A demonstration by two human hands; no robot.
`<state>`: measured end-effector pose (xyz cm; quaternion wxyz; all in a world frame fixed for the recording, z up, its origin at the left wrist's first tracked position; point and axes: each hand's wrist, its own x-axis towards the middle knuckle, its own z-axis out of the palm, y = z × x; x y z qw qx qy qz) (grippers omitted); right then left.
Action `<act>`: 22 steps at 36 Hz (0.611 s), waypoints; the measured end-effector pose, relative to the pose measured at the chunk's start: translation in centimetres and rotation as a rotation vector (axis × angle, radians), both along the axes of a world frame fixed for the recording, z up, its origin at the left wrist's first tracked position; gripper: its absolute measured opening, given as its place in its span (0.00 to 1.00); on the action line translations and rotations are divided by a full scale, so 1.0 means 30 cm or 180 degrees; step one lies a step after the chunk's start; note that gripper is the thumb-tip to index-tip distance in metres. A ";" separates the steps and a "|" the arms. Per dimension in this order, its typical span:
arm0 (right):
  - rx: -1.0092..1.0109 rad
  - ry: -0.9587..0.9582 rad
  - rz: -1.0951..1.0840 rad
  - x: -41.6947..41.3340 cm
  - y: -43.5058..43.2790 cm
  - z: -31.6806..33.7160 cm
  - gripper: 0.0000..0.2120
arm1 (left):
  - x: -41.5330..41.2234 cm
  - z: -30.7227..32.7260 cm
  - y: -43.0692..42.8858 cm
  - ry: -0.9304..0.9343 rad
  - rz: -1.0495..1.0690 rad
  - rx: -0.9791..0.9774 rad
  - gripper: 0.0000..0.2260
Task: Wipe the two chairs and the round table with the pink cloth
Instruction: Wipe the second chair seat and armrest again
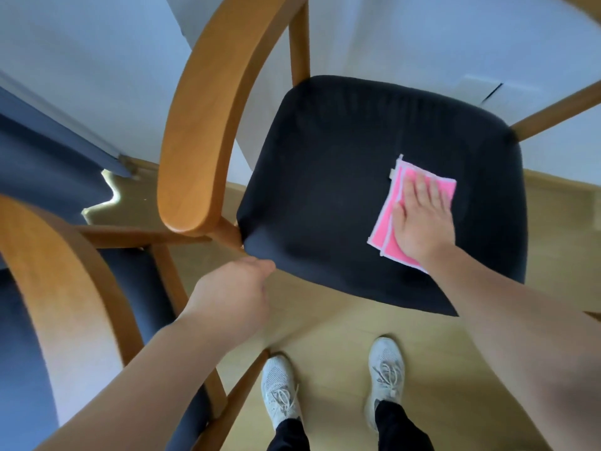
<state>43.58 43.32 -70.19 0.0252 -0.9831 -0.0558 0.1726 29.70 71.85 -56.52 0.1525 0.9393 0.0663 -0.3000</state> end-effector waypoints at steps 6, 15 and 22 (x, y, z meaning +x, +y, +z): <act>0.0196 0.0133 -0.0428 -0.104 -0.129 0.066 0.24 | -0.026 0.057 -0.035 0.0044 -0.0088 0.0018 0.18; 0.1106 0.0094 -0.1067 -0.161 -0.045 0.452 0.18 | -0.061 0.325 -0.092 -0.0188 0.0235 -0.0130 0.17; 0.1898 0.0394 -0.0615 -0.261 0.017 0.874 0.12 | -0.093 0.694 -0.187 -0.0658 0.0525 -0.0464 0.17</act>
